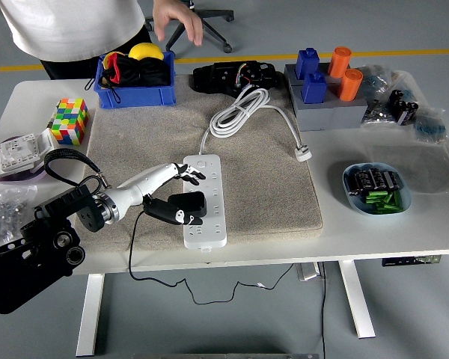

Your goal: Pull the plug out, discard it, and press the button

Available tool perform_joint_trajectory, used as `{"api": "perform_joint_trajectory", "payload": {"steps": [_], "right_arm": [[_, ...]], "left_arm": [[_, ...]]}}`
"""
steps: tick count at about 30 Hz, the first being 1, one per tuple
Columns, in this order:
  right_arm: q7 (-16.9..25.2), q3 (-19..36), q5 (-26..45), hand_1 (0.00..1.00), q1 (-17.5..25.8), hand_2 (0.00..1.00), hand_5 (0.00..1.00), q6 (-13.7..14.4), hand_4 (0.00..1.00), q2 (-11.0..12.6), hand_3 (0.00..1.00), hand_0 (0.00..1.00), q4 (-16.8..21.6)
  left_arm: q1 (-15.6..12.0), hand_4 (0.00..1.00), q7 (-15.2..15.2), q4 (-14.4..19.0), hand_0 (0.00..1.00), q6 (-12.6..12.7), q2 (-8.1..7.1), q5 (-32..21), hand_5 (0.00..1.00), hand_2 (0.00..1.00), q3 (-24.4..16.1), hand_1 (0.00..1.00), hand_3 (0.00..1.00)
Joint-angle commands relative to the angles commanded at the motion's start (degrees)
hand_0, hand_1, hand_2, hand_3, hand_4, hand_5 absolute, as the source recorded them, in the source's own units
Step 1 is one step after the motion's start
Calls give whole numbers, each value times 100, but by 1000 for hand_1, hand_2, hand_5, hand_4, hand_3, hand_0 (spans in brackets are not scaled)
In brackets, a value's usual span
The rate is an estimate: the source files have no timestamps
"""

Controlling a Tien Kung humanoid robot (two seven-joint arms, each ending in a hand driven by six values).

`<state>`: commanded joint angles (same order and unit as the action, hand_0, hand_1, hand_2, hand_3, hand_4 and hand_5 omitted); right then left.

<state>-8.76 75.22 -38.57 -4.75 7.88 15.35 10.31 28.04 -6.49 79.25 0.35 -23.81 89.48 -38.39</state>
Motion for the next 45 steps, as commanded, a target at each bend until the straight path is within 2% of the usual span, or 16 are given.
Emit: {"api": "perform_joint_trajectory", "payload": {"steps": [4, 5, 10, 11, 12, 16, 17, 28, 29, 34, 35, 40, 41, 45], "right_arm": [[8, 34, -12, 656, -11, 642, 467, 2, 651, -8, 612, 745, 0], [13, 44, -8, 655, -14, 641, 467, 2, 651, -8, 612, 745, 0], [8, 88, -22, 655, -28, 641, 467, -3, 651, -2, 612, 745, 0], [11, 87, -11, 655, -39, 641, 467, -7, 651, 2, 612, 745, 0], [15, 91, -9, 655, -45, 641, 467, -8, 651, 5, 612, 745, 0], [12, 136, -32, 655, -55, 641, 467, -10, 651, 10, 612, 745, 0], [15, 146, -31, 655, -53, 641, 467, -9, 651, 10, 612, 745, 0], [33, 248, -50, 655, -48, 641, 467, -9, 652, -2, 612, 745, 0], [35, 258, -53, 655, -48, 642, 467, -7, 652, -4, 612, 743, 0], [42, 300, -57, 655, -53, 642, 467, -7, 652, -10, 612, 743, 0], [43, 309, -59, 655, -52, 641, 467, -7, 651, -11, 613, 745, 0], [48, 346, -66, 655, -43, 641, 467, -8, 651, -21, 613, 745, 0], [51, 351, -66, 656, -40, 642, 468, -8, 651, -22, 612, 745, 0], [56, 386, -79, 656, -27, 642, 468, -4, 651, -24, 612, 745, 0]], "left_arm": [[25, 944, 33, -77, 824, 85, 66, 96, 177, 712, 53, 787, 778], [34, 905, 73, -104, 811, 132, 86, 119, 36, 663, 51, 738, 747], [93, 905, 170, -206, 811, 263, 152, 278, 36, 663, 65, 738, 747], [102, 868, 204, -252, 768, 319, 173, 411, 2, 605, 68, 669, 699], [105, 868, 207, -277, 768, 336, 185, 504, 2, 605, 68, 669, 699], [117, 868, 216, -353, 768, 335, 217, 558, 2, 605, 100, 669, 699], [119, 861, 216, -365, 747, 335, 220, 542, 2, 570, 108, 640, 676], [108, 856, 116, -427, 719, 271, 248, 459, 2, 561, 46, 619, 671], [108, 851, 109, -427, 576, 265, 249, 454, 2, 539, 43, 522, 664], [111, 851, 55, -437, 576, 210, 263, 399, 2, 539, 27, 522, 664], [109, 830, 34, -436, 480, 188, 264, 394, 2, 503, 26, 461, 633], [108, 830, -23, -435, 480, 117, 277, 321, 2, 503, 31, 461, 633], [107, 754, -28, -433, 434, 113, 279, 314, 2, 438, 27, 386, 595], [88, 754, -67, -433, 434, 84, 294, 286, 2, 438, -6, 386, 595]]}}
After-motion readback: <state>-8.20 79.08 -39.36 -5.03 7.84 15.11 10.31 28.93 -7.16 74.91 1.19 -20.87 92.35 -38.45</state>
